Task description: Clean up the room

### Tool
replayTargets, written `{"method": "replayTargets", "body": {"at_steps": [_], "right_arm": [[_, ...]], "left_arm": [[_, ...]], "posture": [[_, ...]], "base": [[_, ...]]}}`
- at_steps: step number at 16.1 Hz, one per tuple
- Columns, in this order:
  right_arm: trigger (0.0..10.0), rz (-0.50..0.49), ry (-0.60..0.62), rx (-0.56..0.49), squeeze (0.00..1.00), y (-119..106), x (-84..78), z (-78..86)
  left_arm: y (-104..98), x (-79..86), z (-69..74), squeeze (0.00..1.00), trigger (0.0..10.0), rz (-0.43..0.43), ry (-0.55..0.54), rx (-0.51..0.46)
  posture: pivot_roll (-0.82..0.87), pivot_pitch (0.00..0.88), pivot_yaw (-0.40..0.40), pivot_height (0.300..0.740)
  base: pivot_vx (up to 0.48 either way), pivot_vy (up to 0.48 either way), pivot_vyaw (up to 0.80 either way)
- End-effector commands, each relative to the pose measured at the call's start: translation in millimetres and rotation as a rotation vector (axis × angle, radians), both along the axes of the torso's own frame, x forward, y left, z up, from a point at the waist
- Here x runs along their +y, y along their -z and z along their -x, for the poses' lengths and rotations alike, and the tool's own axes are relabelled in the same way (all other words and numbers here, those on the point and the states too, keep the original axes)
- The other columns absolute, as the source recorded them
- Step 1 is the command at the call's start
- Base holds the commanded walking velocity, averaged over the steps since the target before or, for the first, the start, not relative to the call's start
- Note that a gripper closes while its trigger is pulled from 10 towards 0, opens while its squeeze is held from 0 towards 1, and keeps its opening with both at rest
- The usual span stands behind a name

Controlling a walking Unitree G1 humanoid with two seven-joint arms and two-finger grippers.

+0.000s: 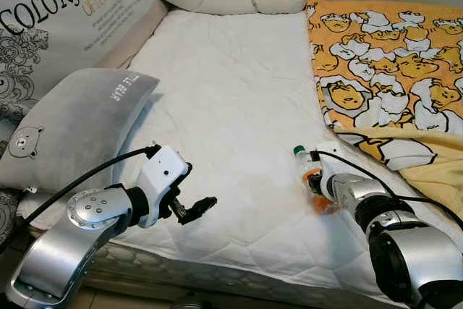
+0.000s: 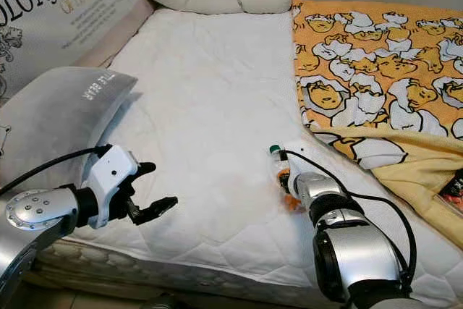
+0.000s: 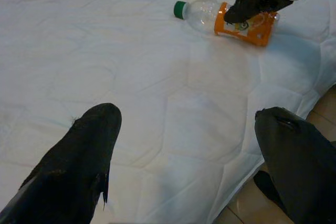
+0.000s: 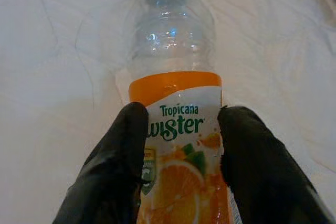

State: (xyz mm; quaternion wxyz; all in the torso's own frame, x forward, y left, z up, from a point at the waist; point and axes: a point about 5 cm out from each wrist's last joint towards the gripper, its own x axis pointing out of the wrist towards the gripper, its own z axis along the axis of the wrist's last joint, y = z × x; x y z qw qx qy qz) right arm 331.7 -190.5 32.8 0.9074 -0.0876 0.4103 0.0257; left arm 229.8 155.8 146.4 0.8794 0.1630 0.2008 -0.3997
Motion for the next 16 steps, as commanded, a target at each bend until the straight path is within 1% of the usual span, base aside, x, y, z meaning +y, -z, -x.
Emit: {"method": "replayTargets", "body": {"at_steps": [1,6,7,8,9,10,12,16], "right_arm": [[10.0,0.002,0.018,0.026,1.0,6.4,-3.3,5.9],[10.0,0.009,0.025,0.078,1.0,9.5,-8.1,10.5],[10.0,0.01,0.013,0.092,0.86,10.9,-8.2,12.0],[10.0,0.013,0.007,0.101,0.0,12.1,-8.6,13.3],[6.4,0.007,0.014,0.104,0.0,12.4,-9.0,13.8],[0.0,0.0,0.018,0.106,0.0,12.5,-9.1,14.0],[0.0,-0.019,0.025,0.12,0.0,12.8,-8.8,14.7],[0.0,-0.032,0.042,0.114,0.0,12.2,-9.2,14.1]], "left_arm": [[-1.8,-2.7,2.3,0.0,10.0,-0.005,0.019,-0.003],[-2.8,-3.3,0.2,0.0,10.0,-0.009,0.02,-0.008],[-2.8,-3.4,0.1,0.0,10.0,-0.009,0.021,-0.008],[-2.9,-3.7,0.0,0.0,10.0,-0.009,0.023,-0.008],[-3.1,-4.3,-0.2,0.0,10.0,-0.009,0.028,-0.009],[-3.0,-4.7,-0.5,0.0,10.0,-0.008,0.031,-0.008],[-2.1,-5.9,0.1,0.0,10.0,-0.011,0.054,0.005],[0.8,-6.8,2.6,0.0,10.0,-0.024,0.095,0.037]], "posture": [[0.19,0.0,0.042,0.74],[0.19,0.0,0.04,0.74],[0.19,0.0,0.04,0.74],[0.19,0.0,0.04,0.74],[0.19,0.0,0.039,0.74],[0.19,0.0,0.039,0.74],[0.19,0.0,0.037,0.74],[0.19,0.0,0.037,0.74]], "base": [[0.0,0.0,0.0],[0.0,0.0,0.0],[0.0,0.0,0.0],[0.0,0.0,0.0],[0.0,0.0,0.0],[0.0,0.0,0.0],[0.0,0.0,0.0],[0.0,0.0,0.0]]}}
